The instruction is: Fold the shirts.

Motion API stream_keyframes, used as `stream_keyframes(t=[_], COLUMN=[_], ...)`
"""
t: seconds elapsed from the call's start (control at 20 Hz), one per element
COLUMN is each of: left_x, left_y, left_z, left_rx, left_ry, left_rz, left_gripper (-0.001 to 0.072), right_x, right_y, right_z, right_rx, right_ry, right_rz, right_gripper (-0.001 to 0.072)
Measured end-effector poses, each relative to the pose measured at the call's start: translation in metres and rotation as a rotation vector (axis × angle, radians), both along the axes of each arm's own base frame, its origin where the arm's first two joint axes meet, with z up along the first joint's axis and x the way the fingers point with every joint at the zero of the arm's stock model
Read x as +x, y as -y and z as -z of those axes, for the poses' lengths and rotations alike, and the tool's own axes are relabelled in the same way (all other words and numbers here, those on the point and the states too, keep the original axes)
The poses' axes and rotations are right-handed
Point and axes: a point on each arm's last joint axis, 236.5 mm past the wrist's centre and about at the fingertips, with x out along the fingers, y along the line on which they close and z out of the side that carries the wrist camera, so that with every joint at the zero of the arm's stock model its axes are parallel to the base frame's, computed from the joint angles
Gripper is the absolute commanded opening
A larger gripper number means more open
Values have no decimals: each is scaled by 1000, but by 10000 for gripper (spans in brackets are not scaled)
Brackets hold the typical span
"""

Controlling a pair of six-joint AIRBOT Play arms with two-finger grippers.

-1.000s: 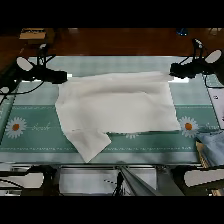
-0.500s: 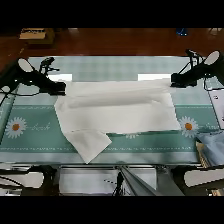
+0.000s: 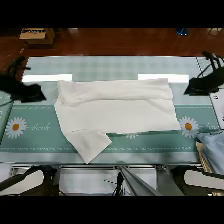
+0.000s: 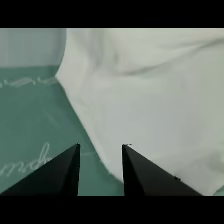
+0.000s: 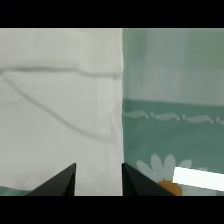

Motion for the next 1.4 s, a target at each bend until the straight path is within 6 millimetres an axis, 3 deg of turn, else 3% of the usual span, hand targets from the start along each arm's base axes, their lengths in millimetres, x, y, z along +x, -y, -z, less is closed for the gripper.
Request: stream_keyframes(t=[0.1,0.25,0.4,0.8,0.85,0.9,1.0,1.05,1.2,1.4], left_x=[-54,-116,-142,-141,-140,-141,-137,-132,-126,-126], left_y=[0,27,51,93,99,107,114,116,125,128], left_z=[18,48,71,108,112,117,128,133,136,137], left_rx=[-31,-144,-222,-305,-314,-325,-315,-309,-326,-328], left_ry=[-70,-153,-181,-229,-248,-265,-275,-264,-267,-271], left_rz=[-41,-62,-72,-57,-54,-50,-55,-71,-102,-104], left_gripper=[583,583,582,580,532,347,73,20,20,20], right_x=[-29,-52,-59,-59,-59,-59,-61,-62,-67,-85], right_y=[6,-2,-8,-13,-13,-13,-15,-16,-12,24], right_z=[6,14,16,15,15,15,14,14,15,26], right_rx=[25,111,161,198,198,199,203,207,202,167], right_ry=[-12,10,40,72,72,72,67,62,45,5], right_rz=[47,94,122,139,140,140,138,135,138,251], right_gripper=[441,449,449,448,448,449,449,448,449,489])
